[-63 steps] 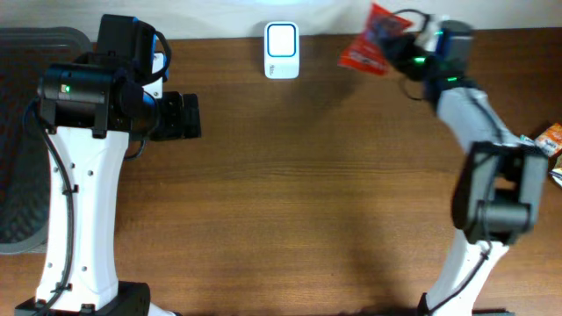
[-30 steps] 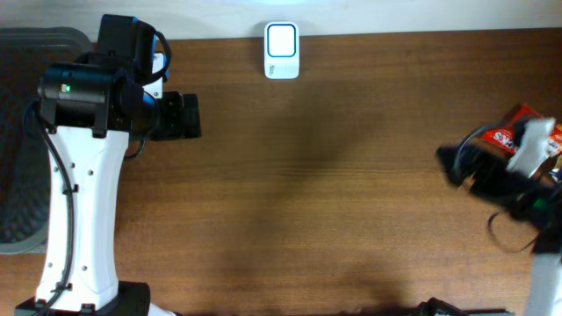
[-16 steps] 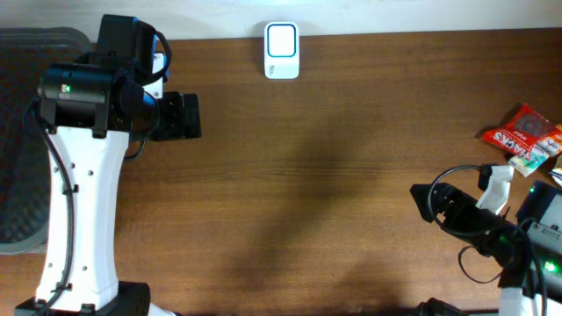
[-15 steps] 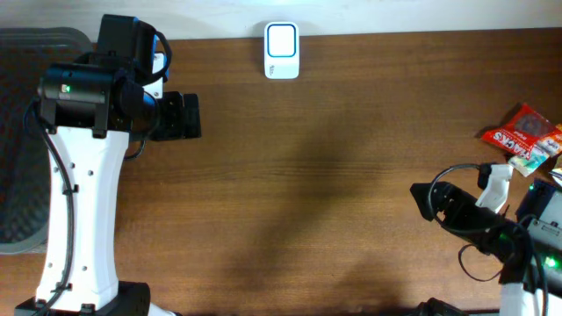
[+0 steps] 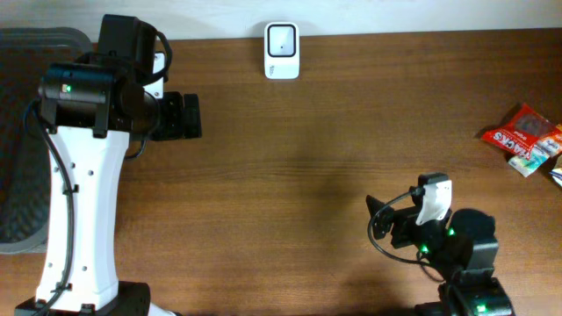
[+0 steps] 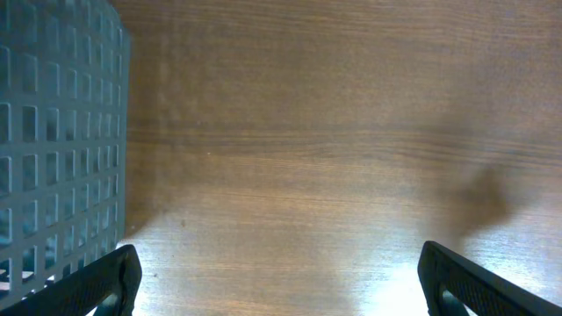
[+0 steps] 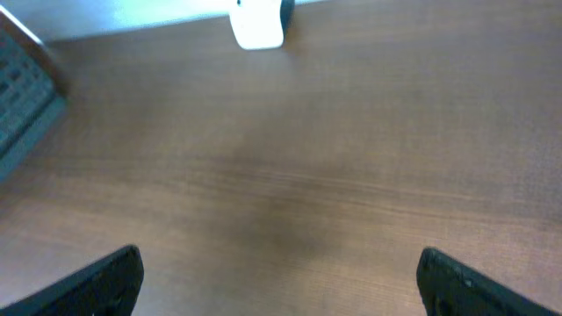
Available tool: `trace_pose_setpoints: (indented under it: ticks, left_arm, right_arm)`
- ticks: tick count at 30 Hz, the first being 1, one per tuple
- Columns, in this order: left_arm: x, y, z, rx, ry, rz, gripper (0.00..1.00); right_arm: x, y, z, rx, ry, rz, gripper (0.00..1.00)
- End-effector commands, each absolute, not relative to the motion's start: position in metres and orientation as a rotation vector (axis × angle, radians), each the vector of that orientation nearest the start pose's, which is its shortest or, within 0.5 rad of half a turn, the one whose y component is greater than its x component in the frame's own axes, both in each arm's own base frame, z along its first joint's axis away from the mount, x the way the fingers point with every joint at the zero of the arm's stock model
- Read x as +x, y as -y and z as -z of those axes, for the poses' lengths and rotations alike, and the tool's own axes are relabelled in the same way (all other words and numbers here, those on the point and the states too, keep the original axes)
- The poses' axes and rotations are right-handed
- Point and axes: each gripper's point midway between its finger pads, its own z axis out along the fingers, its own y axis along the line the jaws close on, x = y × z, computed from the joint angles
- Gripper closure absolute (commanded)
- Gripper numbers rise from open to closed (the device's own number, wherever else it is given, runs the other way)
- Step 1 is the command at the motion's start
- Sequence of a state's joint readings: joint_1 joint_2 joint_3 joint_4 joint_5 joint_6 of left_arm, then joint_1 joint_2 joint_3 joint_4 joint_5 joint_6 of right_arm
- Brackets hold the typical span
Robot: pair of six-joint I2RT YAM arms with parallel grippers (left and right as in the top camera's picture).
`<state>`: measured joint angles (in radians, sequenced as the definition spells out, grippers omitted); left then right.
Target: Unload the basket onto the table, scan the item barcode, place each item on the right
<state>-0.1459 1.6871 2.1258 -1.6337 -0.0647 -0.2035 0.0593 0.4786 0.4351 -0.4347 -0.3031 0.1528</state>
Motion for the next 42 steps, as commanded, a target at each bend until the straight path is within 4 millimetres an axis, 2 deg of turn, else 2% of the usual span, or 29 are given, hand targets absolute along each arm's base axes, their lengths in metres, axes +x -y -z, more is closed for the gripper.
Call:
trace_pose_setpoints:
  ticks: [1, 3, 6, 9, 11, 16, 19, 23, 25, 42]
  left_arm:
    - [0.335, 0.037, -0.307, -0.109, -2.752, -0.008, 0.01]
    - [0.335, 0.037, -0.307, -0.109, -2.752, -0.008, 0.01]
    - [0.335, 0.037, -0.307, -0.109, -2.752, -0.008, 0.01]
    - [0.335, 0.037, -0.307, -0.109, -2.752, -0.008, 0.01]
    - [0.335, 0.037, -0.307, -0.109, -2.752, -0.008, 0.01]
    - [0.335, 0.037, -0.307, -0.109, -2.752, -0.008, 0.01]
    - [0.335, 0.037, -0.307, -0.109, -2.752, -0.008, 0.01]
    - [0.335, 0.037, -0.307, -0.109, -2.752, -0.008, 0.01]
    - [0.335, 0.037, -0.307, -0.109, -2.751, -0.008, 0.01]
    - [0.335, 0.037, -0.307, -0.109, -2.752, -0.008, 0.01]
  right_arm:
    - [0.246, -0.057, -0.173, -0.081, -1.928, -0.36, 0.01]
    - [0.248, -0.057, -0.177, -0.096, -1.793, -0.355, 0.01]
    - [0.245, -0.047, -0.176, -0.065, -1.693, -0.306, 0.01]
    - [0.239, -0.042, -0.193, -0.1, -1.6, -0.239, 0.01]
    - [0.237, -0.04, -0.197, -0.116, -1.575, -0.204, 0.01]
    - [0.245, -0.029, -0.182, -0.061, -1.543, -0.149, 0.01]
    - [0.246, -0.016, -0.181, -0.009, -1.547, -0.098, 0.01]
    - [0.246, 0.007, -0.155, 0.07, -1.649, -0.022, 0.01]
    - [0.246, 0.012, -0.155, 0.086, -1.648, -0.005, 0.01]
    - [0.246, 0.012, -0.155, 0.057, -1.651, 0.023, 0.01]
